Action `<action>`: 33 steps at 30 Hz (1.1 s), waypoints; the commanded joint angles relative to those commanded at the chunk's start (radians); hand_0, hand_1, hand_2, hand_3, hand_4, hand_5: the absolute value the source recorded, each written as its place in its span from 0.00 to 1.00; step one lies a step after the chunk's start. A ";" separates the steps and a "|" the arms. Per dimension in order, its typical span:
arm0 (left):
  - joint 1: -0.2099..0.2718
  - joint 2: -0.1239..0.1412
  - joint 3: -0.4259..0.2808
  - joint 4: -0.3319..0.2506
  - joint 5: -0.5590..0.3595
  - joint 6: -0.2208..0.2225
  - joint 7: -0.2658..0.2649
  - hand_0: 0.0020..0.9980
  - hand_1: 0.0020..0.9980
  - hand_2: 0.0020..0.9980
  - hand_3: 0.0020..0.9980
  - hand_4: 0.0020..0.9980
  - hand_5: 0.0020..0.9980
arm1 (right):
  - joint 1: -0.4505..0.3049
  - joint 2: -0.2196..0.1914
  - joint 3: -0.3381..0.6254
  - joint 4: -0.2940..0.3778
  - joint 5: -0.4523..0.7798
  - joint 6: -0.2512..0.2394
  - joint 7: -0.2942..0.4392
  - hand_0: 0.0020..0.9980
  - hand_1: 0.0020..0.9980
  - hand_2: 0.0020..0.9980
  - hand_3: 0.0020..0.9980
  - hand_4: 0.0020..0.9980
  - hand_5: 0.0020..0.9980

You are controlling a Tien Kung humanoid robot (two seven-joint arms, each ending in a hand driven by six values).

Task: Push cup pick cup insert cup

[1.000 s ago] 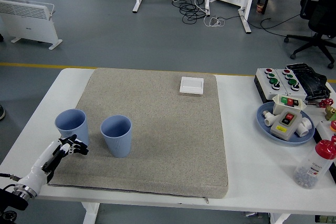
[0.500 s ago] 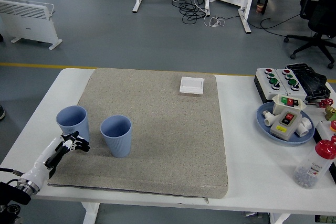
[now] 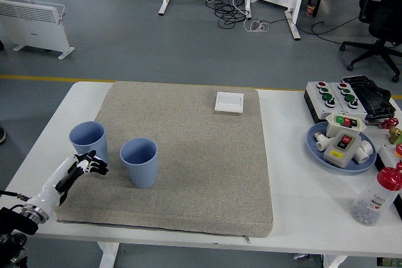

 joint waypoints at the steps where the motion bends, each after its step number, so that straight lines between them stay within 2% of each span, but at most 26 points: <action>1: -0.003 0.001 0.003 0.003 0.000 0.000 0.000 0.67 0.52 0.49 0.46 0.54 1.00 | 0.000 0.000 0.000 0.000 0.000 0.000 0.000 0.74 0.67 0.71 0.60 0.16 0.48; 18: -0.109 0.007 0.065 0.102 -0.015 -0.008 0.006 0.67 0.52 0.49 0.46 0.54 1.00 | -0.002 0.004 -0.002 0.000 -0.005 -0.002 -0.002 0.74 0.67 0.71 0.60 0.15 0.47; 33: -0.193 -0.004 0.118 0.200 -0.046 -0.021 -0.006 0.67 0.52 0.49 0.46 0.54 1.00 | -0.004 0.008 -0.005 0.000 -0.018 -0.002 -0.004 0.74 0.67 0.71 0.60 0.16 0.47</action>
